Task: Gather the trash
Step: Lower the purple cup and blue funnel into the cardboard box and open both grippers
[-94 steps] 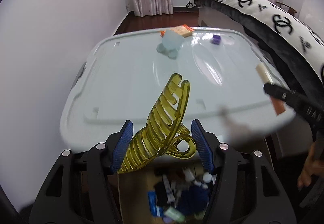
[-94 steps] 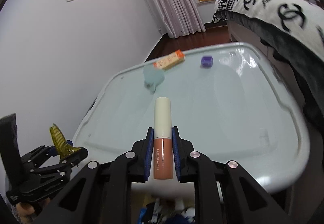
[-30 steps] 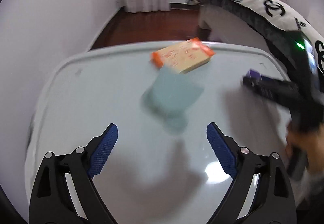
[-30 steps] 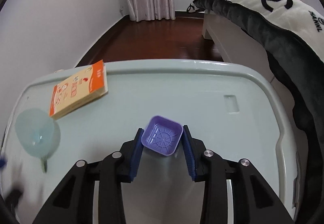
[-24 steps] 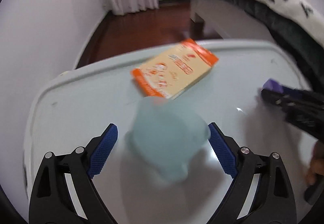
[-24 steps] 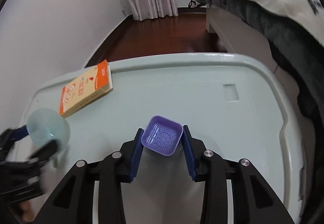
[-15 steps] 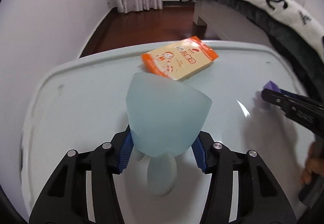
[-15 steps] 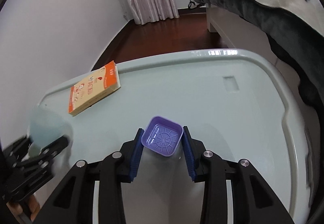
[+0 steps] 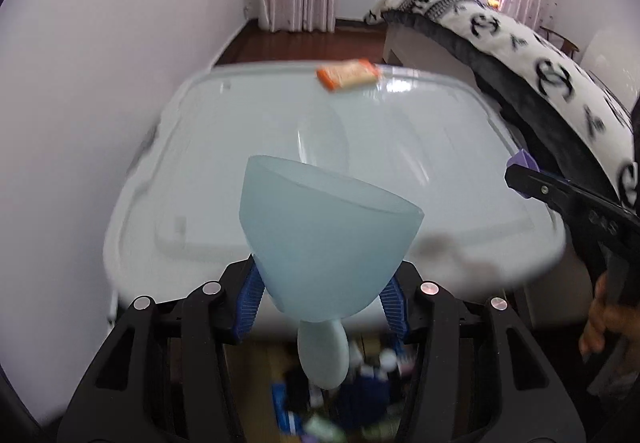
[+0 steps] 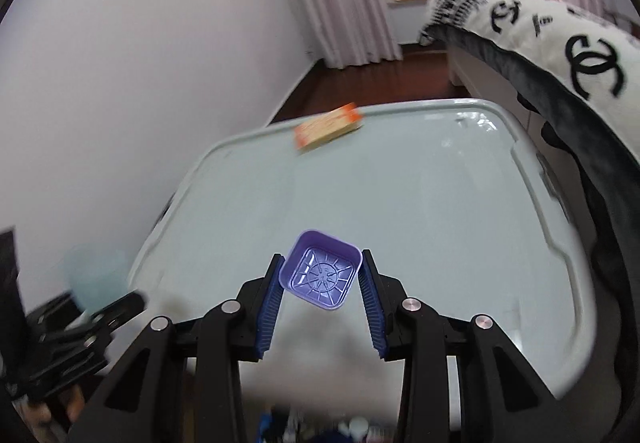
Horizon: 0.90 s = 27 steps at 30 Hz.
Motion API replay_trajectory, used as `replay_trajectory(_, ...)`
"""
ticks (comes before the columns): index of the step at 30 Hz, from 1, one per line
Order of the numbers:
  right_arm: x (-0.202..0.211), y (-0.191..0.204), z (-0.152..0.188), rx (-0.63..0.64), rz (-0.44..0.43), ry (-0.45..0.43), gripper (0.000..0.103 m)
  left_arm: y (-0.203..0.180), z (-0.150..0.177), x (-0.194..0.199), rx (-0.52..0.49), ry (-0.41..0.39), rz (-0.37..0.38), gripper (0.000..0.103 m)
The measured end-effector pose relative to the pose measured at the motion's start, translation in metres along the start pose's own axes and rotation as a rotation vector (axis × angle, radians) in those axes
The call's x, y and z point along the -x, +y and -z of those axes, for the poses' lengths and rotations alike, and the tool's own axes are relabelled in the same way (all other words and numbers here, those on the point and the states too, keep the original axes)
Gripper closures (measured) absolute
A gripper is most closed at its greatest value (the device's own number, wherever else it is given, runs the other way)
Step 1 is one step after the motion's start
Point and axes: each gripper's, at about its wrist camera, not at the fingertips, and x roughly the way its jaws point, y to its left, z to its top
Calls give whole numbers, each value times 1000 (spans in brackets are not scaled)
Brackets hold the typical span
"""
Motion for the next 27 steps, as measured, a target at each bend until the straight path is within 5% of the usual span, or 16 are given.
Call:
replay_trajectory(6, 43, 28, 89, 7, 47, 37, 66, -14, 88, 10, 12, 76, -10, 54)
replay_trajectory(12, 28, 28, 151, -52, 94, 150, 65, -9, 138, -25, 15, 242, -41, 54)
replay_trajectory(20, 12, 23, 165, -66, 124, 217, 60, 3, 146, -43, 40, 303, -41, 52)
replay_trajectory(21, 10, 22, 165, -74, 134, 224, 52, 1, 149, -43, 34, 308, -50, 49)
replay_trajectory(22, 9, 19, 166, -77, 145, 224, 38, 0, 149, -44, 23, 311, -71, 36)
replay_trajectory(23, 9, 18, 166, -79, 153, 218, 36, -2, 150, -44, 16, 308, -92, 25)
replay_trajectory(27, 10, 15, 169, -88, 150, 216, 36, -2, 147, -39, 14, 273, -102, 23)
